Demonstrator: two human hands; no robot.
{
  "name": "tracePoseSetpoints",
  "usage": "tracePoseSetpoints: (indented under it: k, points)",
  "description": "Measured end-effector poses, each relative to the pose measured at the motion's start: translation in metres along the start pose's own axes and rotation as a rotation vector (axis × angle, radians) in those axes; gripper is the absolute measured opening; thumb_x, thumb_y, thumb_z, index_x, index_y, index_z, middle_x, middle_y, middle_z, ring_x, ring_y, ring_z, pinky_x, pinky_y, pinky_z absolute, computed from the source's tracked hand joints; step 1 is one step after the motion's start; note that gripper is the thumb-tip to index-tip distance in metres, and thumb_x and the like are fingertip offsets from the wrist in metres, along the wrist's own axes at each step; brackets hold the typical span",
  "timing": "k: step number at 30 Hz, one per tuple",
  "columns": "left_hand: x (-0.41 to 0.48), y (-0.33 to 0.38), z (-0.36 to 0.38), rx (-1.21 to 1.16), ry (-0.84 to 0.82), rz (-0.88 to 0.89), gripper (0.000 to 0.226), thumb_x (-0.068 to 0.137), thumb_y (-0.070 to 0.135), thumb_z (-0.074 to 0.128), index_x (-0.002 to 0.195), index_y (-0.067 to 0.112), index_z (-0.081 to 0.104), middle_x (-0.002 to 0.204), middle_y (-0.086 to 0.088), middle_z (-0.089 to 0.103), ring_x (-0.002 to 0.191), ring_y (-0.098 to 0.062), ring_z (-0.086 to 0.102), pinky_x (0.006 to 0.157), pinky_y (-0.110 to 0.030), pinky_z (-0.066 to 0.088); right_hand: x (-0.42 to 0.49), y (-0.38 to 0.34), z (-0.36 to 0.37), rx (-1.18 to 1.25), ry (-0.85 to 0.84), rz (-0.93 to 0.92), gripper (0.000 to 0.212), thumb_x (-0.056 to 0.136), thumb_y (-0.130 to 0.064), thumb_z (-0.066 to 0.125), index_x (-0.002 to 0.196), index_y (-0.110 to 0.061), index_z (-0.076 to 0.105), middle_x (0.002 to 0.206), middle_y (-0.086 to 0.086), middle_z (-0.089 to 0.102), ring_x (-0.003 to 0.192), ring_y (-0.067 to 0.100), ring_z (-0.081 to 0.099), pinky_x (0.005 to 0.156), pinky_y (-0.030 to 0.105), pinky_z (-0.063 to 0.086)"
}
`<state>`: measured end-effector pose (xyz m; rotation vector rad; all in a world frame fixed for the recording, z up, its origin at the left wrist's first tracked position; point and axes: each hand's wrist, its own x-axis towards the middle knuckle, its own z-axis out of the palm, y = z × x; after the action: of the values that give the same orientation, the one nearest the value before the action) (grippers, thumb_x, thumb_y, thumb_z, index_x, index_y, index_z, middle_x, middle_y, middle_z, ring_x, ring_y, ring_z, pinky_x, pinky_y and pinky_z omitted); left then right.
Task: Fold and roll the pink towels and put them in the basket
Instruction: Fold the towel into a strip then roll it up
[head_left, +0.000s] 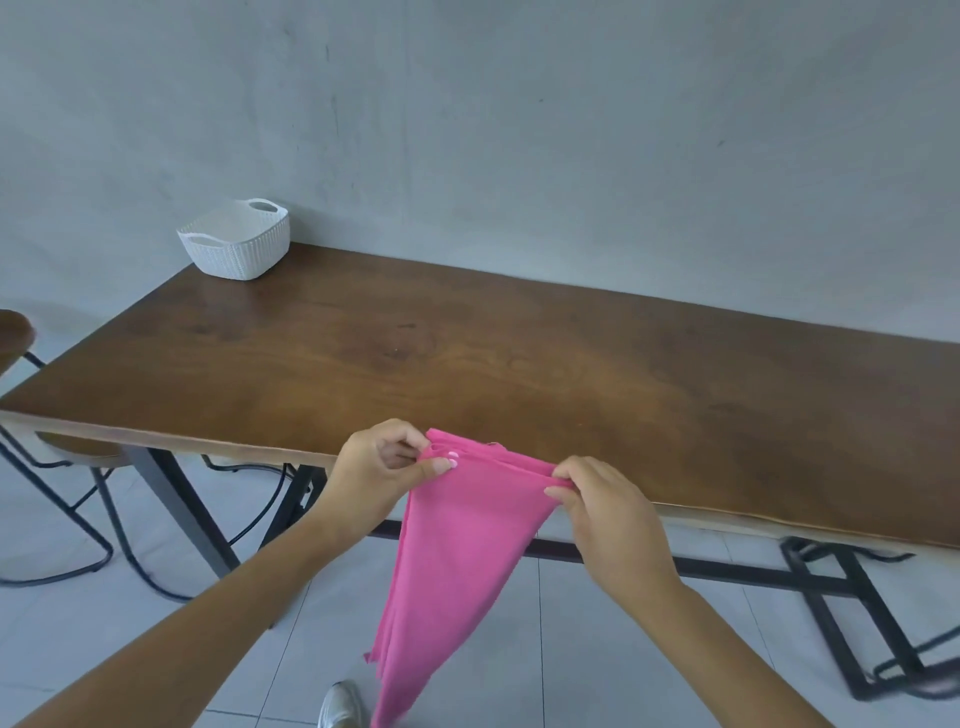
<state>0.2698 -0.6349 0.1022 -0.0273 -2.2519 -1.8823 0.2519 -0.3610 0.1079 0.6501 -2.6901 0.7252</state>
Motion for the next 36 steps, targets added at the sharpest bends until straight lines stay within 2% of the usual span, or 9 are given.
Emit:
tracePoseSetpoints:
  k: [7,18,21,26,32,36]
  points:
    - [-0.008,0.002,0.006,0.043,0.014,0.006,0.021,0.077,0.018,0.088,0.077,0.008,0.070,0.087,-0.006,0.072,0.086,-0.023,0.071,0.086,-0.038,0.059,-0.007,-0.002,0.001,0.011,0.001,0.060,0.011,0.101,-0.023,0.056,0.090,-0.023,0.059,0.086,-0.014,0.058,0.081,0.009,0.052,0.067,0.034,0.048]
    - [-0.011,-0.012,0.002,0.056,0.065,-0.024,0.021,0.079,0.019,0.087,0.079,0.015,0.066,0.083,-0.004,0.071,0.082,-0.025,0.068,0.081,-0.045,0.058,0.001,-0.012,0.019,0.032,0.013,0.117,0.011,0.102,-0.026,0.053,0.092,-0.025,0.055,0.089,-0.014,0.056,0.086,0.009,0.052,0.067,0.032,0.047]
    - [-0.007,-0.017,0.002,0.053,0.091,-0.051,0.026,0.079,0.018,0.087,0.085,0.017,0.063,0.082,-0.006,0.068,0.082,-0.028,0.066,0.078,-0.043,0.056,0.005,-0.010,0.029,0.055,0.014,0.145,0.009,0.101,-0.023,0.055,0.092,-0.023,0.056,0.090,-0.014,0.056,0.086,0.008,0.052,0.069,0.034,0.048]
    - [0.007,-0.034,-0.001,0.084,0.092,-0.095,0.030,0.079,0.021,0.087,0.099,0.027,0.065,0.079,-0.006,0.066,0.080,-0.023,0.068,0.078,-0.038,0.057,0.018,-0.005,0.047,0.063,0.003,0.173,0.007,0.098,-0.018,0.062,0.093,-0.022,0.059,0.092,-0.015,0.059,0.089,0.007,0.053,0.071,0.035,0.050]
    - [0.037,-0.050,-0.003,0.145,0.125,-0.155,0.018,0.079,0.024,0.087,0.082,0.023,0.069,0.078,0.001,0.070,0.076,-0.019,0.067,0.070,-0.031,0.056,0.044,-0.008,0.073,0.187,0.073,0.281,0.018,0.093,-0.009,0.058,0.092,-0.027,0.053,0.093,-0.018,0.055,0.093,0.008,0.052,0.072,0.030,0.046]
    - [0.069,-0.058,-0.006,0.227,0.155,-0.156,0.021,0.080,0.024,0.085,0.077,0.022,0.065,0.075,0.004,0.067,0.071,-0.013,0.062,0.062,-0.020,0.049,0.068,-0.010,0.098,0.392,0.210,0.452,0.023,0.090,-0.007,0.057,0.099,-0.028,0.055,0.098,-0.012,0.060,0.096,0.017,0.059,0.078,0.035,0.049]
